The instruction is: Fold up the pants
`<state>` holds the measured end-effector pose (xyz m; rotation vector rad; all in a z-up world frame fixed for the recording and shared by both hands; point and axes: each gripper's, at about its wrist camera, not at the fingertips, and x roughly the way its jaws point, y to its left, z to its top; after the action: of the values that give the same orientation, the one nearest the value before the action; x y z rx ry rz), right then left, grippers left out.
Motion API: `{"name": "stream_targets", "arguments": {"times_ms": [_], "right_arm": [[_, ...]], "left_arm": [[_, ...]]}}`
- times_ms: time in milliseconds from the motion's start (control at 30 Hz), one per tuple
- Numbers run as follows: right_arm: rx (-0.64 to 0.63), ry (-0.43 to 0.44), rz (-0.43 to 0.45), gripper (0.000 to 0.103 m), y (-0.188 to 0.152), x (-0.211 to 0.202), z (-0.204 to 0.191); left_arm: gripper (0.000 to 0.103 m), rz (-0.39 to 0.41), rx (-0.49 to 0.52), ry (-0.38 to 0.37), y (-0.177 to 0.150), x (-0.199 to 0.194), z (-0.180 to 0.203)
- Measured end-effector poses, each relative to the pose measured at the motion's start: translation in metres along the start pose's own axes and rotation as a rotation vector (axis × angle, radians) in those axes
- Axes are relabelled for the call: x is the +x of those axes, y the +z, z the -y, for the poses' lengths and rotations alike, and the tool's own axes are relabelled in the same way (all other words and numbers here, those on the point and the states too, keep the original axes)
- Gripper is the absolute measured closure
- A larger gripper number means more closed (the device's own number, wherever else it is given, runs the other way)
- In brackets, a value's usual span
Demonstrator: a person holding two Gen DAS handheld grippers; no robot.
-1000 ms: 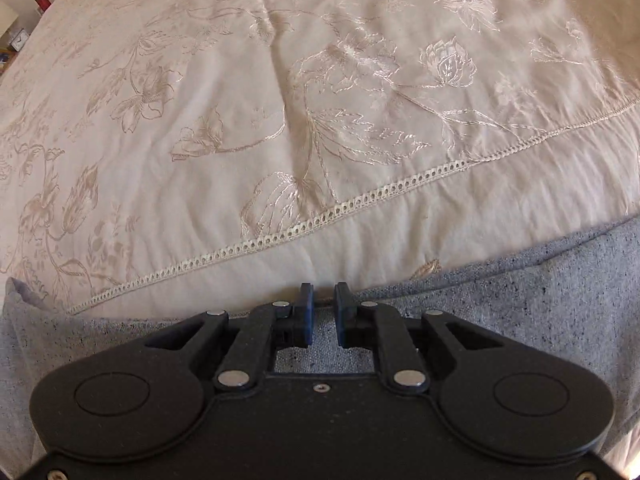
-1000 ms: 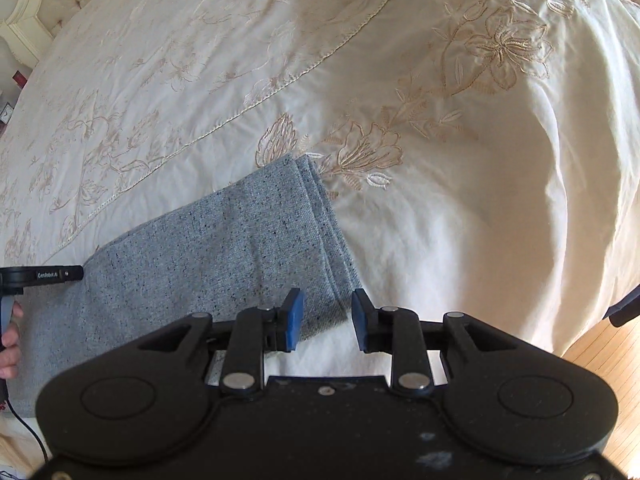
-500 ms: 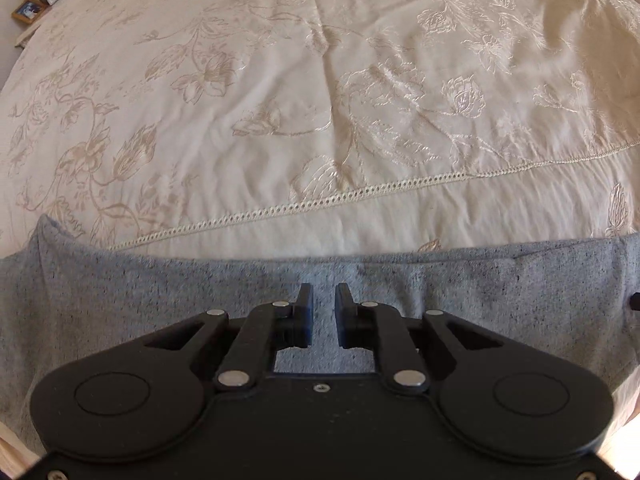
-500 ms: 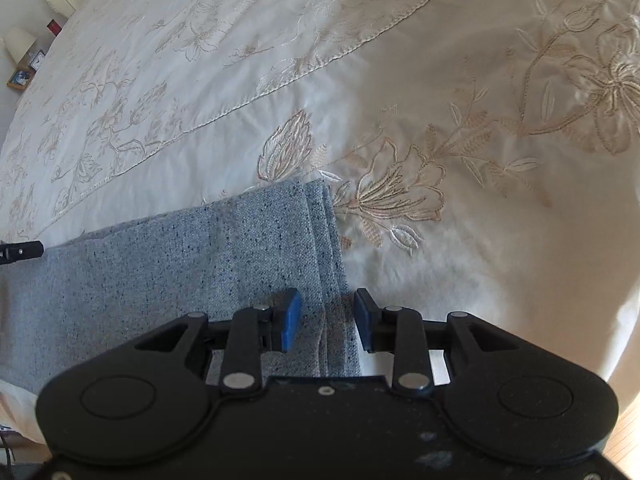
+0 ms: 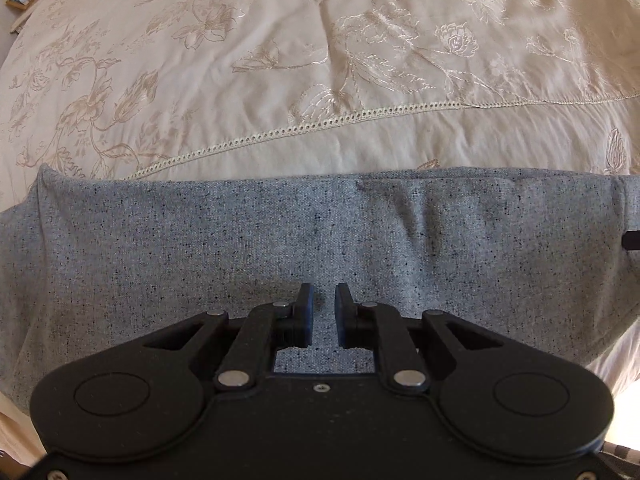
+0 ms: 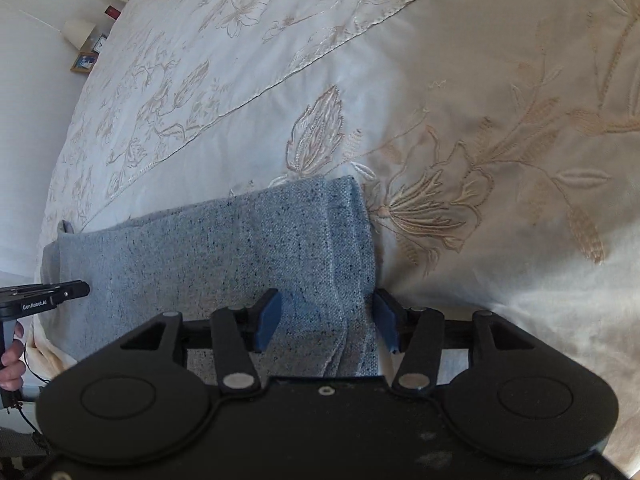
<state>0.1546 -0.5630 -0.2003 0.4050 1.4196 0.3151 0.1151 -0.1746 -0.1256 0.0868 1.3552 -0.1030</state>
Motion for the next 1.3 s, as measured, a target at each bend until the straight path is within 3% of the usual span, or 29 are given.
{"name": "stream_targets", "arguments": {"times_ms": [100,200,233,267,300,567,700,833,933,1033,1133,1300], "right_arm": [[0.015,-0.028,-0.024,0.037,0.002,0.003,-0.010],[0.024,-0.065,-0.005,0.045,0.003,0.000,-0.017],[-0.001,-0.070,0.017,0.058,0.000,-0.004,-0.022],[-0.023,-0.081,0.033,0.089,-0.002,-0.009,-0.029],[-0.036,-0.082,0.043,0.090,-0.004,-0.014,-0.034],[-0.071,-0.061,0.157,0.091,-0.020,-0.056,-0.075],[-0.074,-0.071,0.166,0.091,-0.025,-0.062,-0.085],[-0.059,-0.071,0.172,0.091,-0.028,-0.068,-0.090],[-0.061,-0.083,0.177,0.091,-0.030,-0.073,-0.097],[-0.063,-0.088,0.186,0.091,-0.032,-0.077,-0.107],[-0.059,-0.098,0.193,0.091,-0.035,-0.082,-0.119],[-0.052,-0.127,0.201,0.091,-0.038,-0.087,-0.143]], "left_arm": [[0.083,0.007,0.020,-0.010,0.004,0.001,0.006],[0.083,0.026,0.038,-0.027,0.009,-0.001,0.012],[0.083,0.033,0.043,-0.036,0.010,-0.001,0.014],[0.083,0.038,0.047,-0.043,0.013,-0.001,0.016],[0.083,0.041,0.049,-0.047,0.014,-0.001,0.018],[0.083,0.058,0.013,-0.062,0.043,0.024,0.026],[0.085,0.009,0.018,-0.059,0.064,0.050,0.030],[0.084,0.051,0.032,-0.084,0.068,0.033,0.024],[0.084,0.100,0.009,-0.112,0.055,0.005,0.009],[0.084,0.098,0.003,-0.188,0.029,-0.014,-0.002],[0.084,0.044,0.057,-0.258,0.007,-0.012,0.003],[0.084,-0.077,0.141,-0.245,-0.018,0.029,0.015]]}}
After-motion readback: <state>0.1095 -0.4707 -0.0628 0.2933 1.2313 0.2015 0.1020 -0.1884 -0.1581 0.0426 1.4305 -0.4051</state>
